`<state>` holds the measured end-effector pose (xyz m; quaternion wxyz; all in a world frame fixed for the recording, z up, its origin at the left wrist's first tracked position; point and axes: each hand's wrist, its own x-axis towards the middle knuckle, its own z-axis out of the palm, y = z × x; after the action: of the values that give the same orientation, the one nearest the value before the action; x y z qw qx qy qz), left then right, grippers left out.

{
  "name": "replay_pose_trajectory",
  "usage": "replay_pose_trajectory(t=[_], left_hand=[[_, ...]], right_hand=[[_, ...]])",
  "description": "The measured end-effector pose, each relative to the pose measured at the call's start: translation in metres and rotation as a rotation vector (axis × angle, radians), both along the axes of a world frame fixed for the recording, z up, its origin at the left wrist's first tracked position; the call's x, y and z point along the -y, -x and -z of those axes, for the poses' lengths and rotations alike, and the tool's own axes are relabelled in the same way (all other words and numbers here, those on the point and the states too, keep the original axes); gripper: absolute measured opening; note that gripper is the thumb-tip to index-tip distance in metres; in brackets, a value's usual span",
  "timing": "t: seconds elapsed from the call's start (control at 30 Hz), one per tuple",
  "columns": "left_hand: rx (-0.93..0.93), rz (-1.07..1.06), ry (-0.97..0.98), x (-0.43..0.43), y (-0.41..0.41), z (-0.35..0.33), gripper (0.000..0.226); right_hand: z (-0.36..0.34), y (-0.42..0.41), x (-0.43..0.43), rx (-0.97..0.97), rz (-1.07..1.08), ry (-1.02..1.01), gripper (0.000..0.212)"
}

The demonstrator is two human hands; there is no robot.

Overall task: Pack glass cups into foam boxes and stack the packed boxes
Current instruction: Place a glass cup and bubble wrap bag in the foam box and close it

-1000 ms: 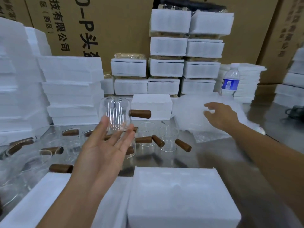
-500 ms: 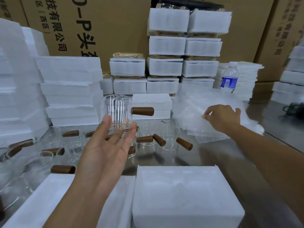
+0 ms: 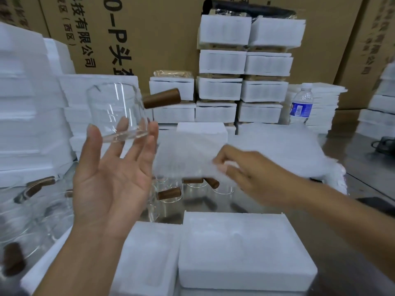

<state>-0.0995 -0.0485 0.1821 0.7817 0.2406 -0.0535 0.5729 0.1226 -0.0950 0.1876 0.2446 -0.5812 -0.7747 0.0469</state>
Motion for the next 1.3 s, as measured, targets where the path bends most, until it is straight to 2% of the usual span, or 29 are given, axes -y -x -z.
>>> replay_pose_trajectory(t=[0.07, 0.1, 0.17, 0.2, 0.23, 0.33, 0.4, 0.47, 0.5, 0.57, 0.63, 0.77, 0.83, 0.97, 1.07, 1.1, 1.17, 1.3], left_hand=[[0.011, -0.012, -0.021, 0.000, 0.004, -0.002, 0.062], [0.000, -0.021, -0.025, 0.000, 0.004, -0.002, 0.061], [-0.039, -0.036, -0.023, 0.001, 0.002, -0.001, 0.058], [-0.062, -0.041, -0.019, 0.001, 0.000, 0.000, 0.056], [-0.088, -0.047, -0.013, 0.002, -0.002, 0.001, 0.053], [-0.214, -0.075, 0.020, 0.004, -0.010, 0.003, 0.046], [-0.355, -0.127, 0.016, 0.006, -0.017, 0.005, 0.043], [-0.503, -0.190, -0.032, 0.007, -0.025, 0.010, 0.043], [-0.562, -0.200, -0.065, 0.008, -0.029, 0.013, 0.050], [-0.654, -0.188, -0.127, 0.012, -0.036, 0.019, 0.066], [-0.722, -0.176, -0.159, 0.015, -0.042, 0.024, 0.069], [-0.786, -0.131, -0.215, 0.020, -0.046, 0.031, 0.057], [-0.869, -0.144, -0.288, 0.022, -0.046, 0.031, 0.061], [-1.286, -0.312, -0.514, 0.021, -0.045, 0.034, 0.076], [-1.580, -0.627, -0.785, 0.020, -0.042, 0.043, 0.039], [-1.647, -0.688, -0.850, 0.021, -0.041, 0.045, 0.027], [-1.750, -0.736, -0.942, 0.022, -0.041, 0.050, 0.018], [-1.871, -0.784, -1.028, 0.025, -0.046, 0.055, 0.036]], right_hand=[[0.015, 0.010, 0.011, 0.159, -0.042, 0.022, 0.015], [0.021, 0.014, 0.016, 0.178, -0.068, 0.007, 0.013], [0.029, 0.019, 0.021, 0.123, -0.106, 0.016, 0.007], [0.032, 0.021, 0.022, 0.090, -0.111, 0.014, 0.015], [0.034, 0.021, 0.022, 0.030, -0.093, 0.006, 0.020], [0.036, 0.017, 0.019, -0.327, -0.008, -0.172, 0.008], [0.038, 0.009, 0.017, -0.548, 0.036, -0.299, 0.014], [0.038, 0.000, 0.017, -0.658, 0.067, -0.363, 0.021], [0.038, -0.003, 0.019, -0.623, 0.074, -0.355, 0.027], [0.040, -0.005, 0.020, -0.361, 0.068, -0.275, 0.035], [0.046, -0.008, 0.018, -0.167, 0.032, -0.225, 0.035], [0.047, -0.008, 0.015, -0.174, 0.022, -0.257, 0.013], [0.046, -0.010, 0.015, -0.166, 0.063, -0.293, 0.016], [0.044, -0.025, 0.014, -0.162, 0.264, -0.368, 0.010], [0.044, -0.035, 0.013, -0.175, 0.443, -0.404, 0.015], [0.044, -0.037, 0.014, -0.180, 0.480, -0.404, 0.016], [0.046, -0.039, 0.014, -0.177, 0.521, -0.385, 0.017], [0.046, -0.040, 0.013, -0.179, 0.550, -0.361, 0.019]])
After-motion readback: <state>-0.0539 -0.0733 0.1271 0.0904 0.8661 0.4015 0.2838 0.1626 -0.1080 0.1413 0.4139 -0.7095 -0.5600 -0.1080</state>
